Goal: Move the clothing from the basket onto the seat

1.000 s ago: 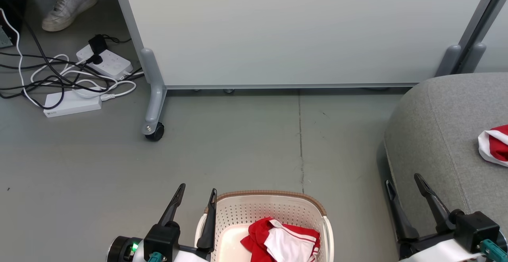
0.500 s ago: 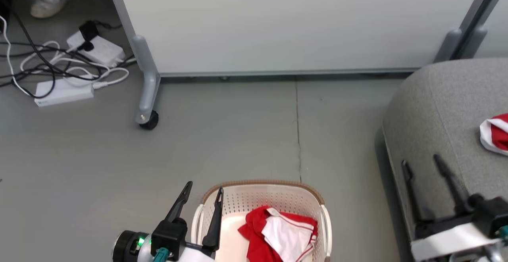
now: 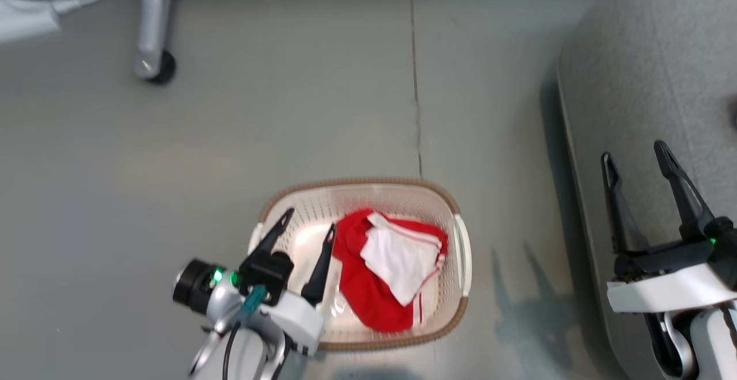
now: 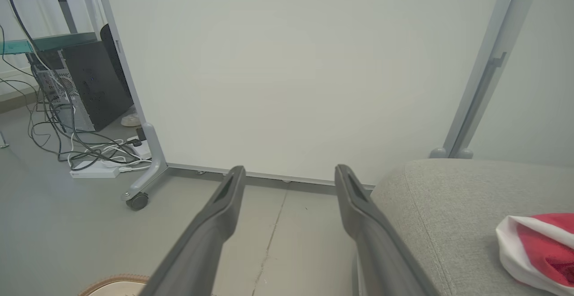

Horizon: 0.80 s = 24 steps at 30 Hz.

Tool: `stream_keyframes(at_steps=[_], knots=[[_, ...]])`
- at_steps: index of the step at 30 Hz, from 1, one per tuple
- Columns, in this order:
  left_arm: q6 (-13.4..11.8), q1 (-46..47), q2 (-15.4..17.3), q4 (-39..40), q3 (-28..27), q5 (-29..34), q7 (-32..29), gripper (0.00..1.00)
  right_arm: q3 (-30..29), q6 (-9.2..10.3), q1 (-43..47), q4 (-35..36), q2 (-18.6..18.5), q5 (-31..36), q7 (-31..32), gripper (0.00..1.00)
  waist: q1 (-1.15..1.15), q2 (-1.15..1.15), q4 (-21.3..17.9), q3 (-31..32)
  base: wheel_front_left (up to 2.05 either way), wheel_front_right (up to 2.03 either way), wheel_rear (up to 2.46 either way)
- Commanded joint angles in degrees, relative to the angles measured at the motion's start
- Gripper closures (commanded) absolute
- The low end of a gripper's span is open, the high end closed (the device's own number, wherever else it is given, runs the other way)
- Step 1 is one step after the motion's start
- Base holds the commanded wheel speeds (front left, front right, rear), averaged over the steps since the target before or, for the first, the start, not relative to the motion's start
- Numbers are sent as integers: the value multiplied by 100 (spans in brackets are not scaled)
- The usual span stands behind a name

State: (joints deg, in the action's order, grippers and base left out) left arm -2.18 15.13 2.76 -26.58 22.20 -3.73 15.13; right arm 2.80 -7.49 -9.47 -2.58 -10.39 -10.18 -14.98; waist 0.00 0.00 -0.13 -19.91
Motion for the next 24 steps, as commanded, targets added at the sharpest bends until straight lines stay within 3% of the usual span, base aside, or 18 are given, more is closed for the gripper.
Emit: stream_keyframes(at_steps=[1, 13, 24], knots=[[56, 374, 24, -214, 6, 103, 5, 0, 39, -1, -164, 65, 29, 39, -25, 0, 0, 0, -274, -845, 0, 0, 0], [342, 2147, 180, -2139, 206, 478, 4, 0, 471, -1, -508, 384, 357, 179, -25, 0, 0, 0, -861, -2567, 0, 0, 0], [575, 3286, 479, -3424, 613, 804, 4, 0, 1010, -1, -775, 512, 635, 101, -25, 0, 0, 0, -1434, -3429, 0, 0, 0]])
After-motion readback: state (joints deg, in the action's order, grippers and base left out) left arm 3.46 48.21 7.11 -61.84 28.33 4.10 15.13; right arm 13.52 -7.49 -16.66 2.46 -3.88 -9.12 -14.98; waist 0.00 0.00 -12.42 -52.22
